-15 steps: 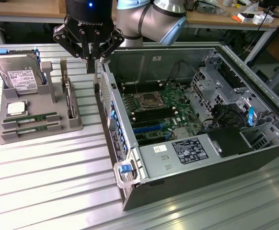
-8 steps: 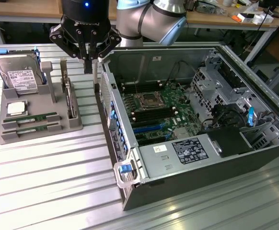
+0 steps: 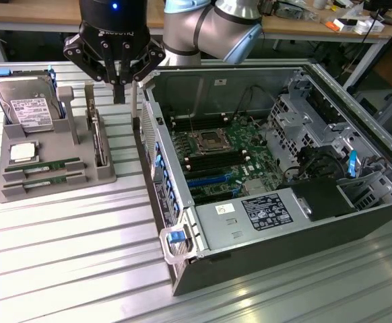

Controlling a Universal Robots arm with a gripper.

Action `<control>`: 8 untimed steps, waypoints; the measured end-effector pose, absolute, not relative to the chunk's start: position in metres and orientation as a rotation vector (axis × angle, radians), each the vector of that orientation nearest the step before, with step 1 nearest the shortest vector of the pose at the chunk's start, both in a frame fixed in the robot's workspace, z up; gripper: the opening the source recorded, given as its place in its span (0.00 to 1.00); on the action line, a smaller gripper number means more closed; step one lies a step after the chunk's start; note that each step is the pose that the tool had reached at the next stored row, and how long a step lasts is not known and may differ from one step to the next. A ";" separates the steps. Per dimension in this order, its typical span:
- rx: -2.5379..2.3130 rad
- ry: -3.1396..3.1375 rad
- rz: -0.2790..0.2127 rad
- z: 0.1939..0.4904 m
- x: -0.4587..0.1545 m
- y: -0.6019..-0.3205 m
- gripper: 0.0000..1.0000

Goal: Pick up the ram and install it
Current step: 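Reach for the ram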

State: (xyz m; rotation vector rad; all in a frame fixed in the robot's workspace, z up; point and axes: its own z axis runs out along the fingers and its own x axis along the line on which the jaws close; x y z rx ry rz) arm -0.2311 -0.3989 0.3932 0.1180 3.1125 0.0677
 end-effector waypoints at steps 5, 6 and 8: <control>0.118 3.113 0.068 0.393 -0.236 -0.399 0.10; 0.118 3.113 0.068 0.393 -0.237 -0.399 0.10; 0.118 3.112 0.068 0.393 -0.238 -0.399 0.10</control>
